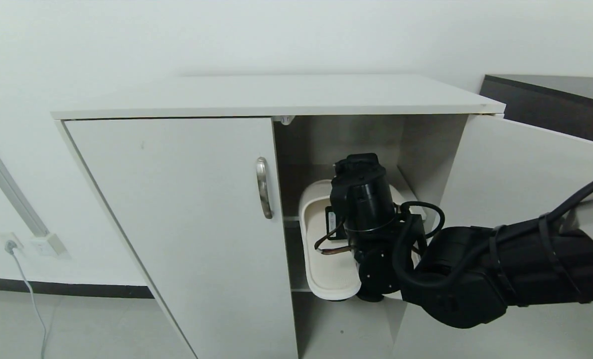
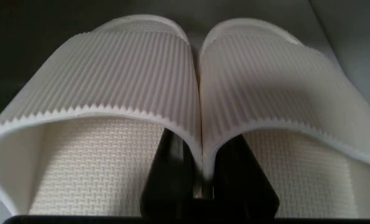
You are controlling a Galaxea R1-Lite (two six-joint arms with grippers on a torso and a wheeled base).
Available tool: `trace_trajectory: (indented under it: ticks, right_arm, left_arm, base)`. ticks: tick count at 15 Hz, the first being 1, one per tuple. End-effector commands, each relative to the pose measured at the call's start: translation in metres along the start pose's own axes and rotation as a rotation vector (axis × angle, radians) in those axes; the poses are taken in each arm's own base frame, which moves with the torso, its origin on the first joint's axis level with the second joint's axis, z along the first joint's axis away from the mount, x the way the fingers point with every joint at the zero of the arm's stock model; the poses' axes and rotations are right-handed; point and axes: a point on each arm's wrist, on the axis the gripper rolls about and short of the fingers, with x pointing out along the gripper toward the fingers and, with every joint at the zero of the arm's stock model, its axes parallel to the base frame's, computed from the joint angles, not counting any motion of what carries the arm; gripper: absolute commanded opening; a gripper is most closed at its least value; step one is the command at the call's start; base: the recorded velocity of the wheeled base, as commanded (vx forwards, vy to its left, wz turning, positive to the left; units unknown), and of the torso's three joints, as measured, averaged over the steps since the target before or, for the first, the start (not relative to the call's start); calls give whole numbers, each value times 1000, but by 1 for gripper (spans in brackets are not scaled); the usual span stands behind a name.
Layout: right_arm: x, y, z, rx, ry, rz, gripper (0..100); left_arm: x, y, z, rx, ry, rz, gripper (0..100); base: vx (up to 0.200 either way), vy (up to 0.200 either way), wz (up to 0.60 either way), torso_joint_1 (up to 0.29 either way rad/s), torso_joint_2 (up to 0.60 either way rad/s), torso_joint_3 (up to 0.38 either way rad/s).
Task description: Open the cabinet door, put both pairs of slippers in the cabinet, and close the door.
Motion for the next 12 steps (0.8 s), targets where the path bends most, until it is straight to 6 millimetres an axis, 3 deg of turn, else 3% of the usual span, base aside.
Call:
trace_trajectory:
  ticks: [1, 4, 8, 12]
  right_arm:
    - [3, 1, -5, -15, 9, -3, 0]
    - [11, 2, -4, -11, 16, 29, 0]
    - [43, 7, 0, 6, 6, 2, 0]
    - [72, 3, 16, 10, 18, -32, 0]
  left_arm:
    - [0, 0, 0, -1, 1, 0, 0]
    - [0, 0, 0, -1, 1, 0, 0]
    - [0, 0, 0, -1, 1, 2, 0]
    - [0, 0, 0, 1, 1, 2, 0]
  base:
    - [0, 0, 0, 0, 0, 0]
    - [0, 0, 0, 0, 0, 0]
    - [0, 0, 0, 0, 0, 0]
    - [0, 0, 0, 0, 0, 0]
